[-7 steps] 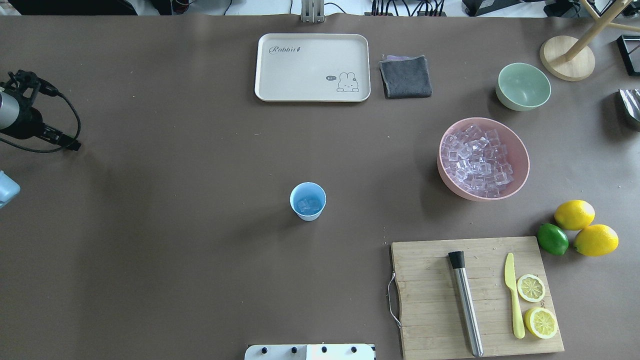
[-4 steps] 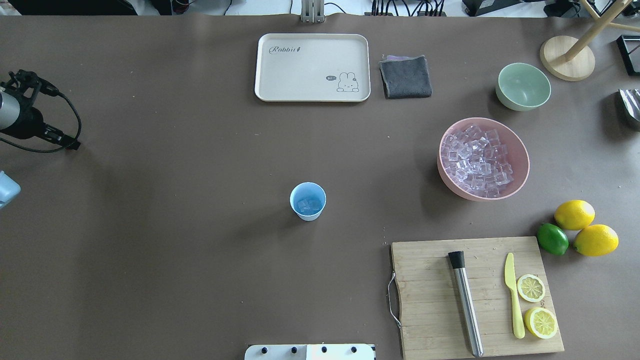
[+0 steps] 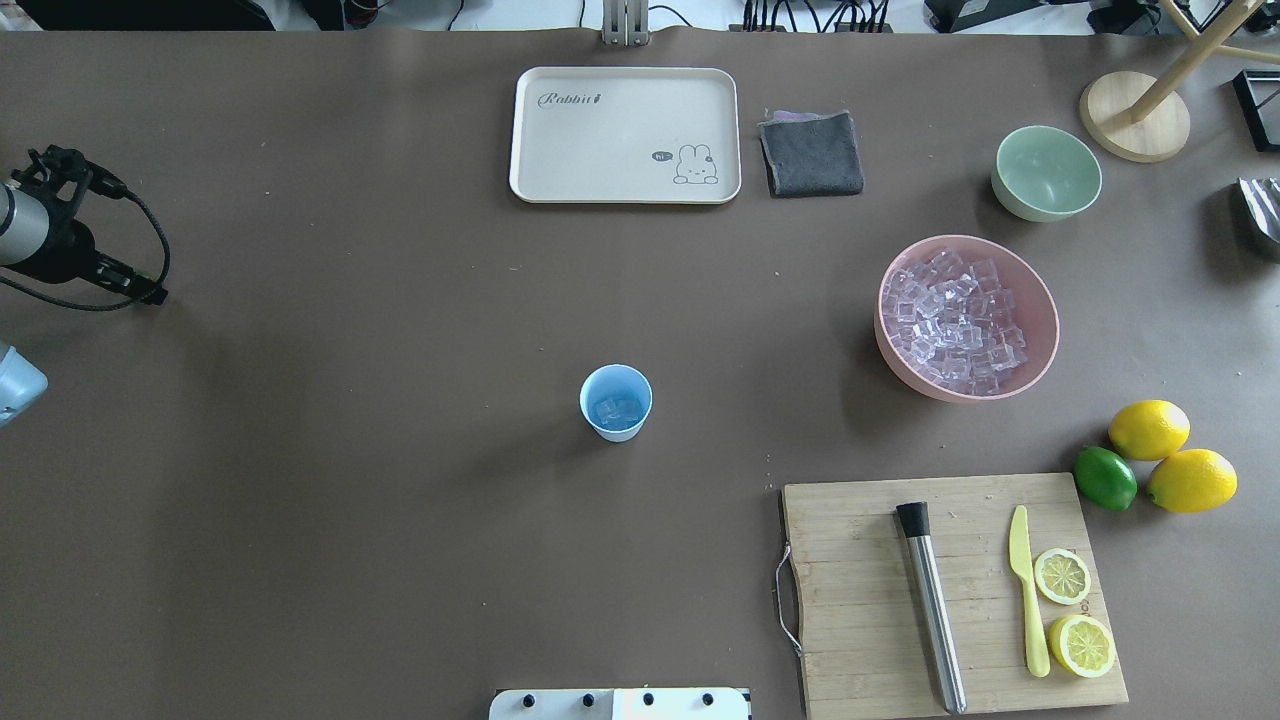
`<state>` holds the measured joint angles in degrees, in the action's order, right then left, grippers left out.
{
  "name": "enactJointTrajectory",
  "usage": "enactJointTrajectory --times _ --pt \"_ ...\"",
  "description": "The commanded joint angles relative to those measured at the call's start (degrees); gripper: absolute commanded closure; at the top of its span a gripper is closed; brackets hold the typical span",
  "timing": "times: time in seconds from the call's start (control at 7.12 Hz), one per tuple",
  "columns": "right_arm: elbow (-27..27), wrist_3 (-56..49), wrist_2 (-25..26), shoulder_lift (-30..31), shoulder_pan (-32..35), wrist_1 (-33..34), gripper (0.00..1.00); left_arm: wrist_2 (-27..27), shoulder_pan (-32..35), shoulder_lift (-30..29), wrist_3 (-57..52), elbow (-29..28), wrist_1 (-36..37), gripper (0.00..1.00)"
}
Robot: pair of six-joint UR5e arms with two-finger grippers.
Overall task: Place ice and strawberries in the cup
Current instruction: 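Lift the strawberry with the left gripper and carry it toward the blue cup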
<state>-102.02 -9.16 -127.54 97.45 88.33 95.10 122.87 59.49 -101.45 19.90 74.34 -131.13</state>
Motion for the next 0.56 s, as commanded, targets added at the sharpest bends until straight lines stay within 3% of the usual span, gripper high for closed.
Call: enactJointTrajectory --times 0.0,0.28,0.42 --pt "-0.02 0.02 -0.08 0.02 0.00 0.09 0.00 0.00 -0.16 0.03 -0.03 0.19 -0.09 0.97" --pt "-0.02 0.02 -0.26 -0.06 0.00 0.00 0.00 0.70 0.79 -0.23 0.40 1.32 -0.70 1.00" --pt "-0.02 0.02 -0.26 -0.06 0.00 0.00 0.00 2.09 1.33 -0.24 6.15 4.38 -0.53 1.00"
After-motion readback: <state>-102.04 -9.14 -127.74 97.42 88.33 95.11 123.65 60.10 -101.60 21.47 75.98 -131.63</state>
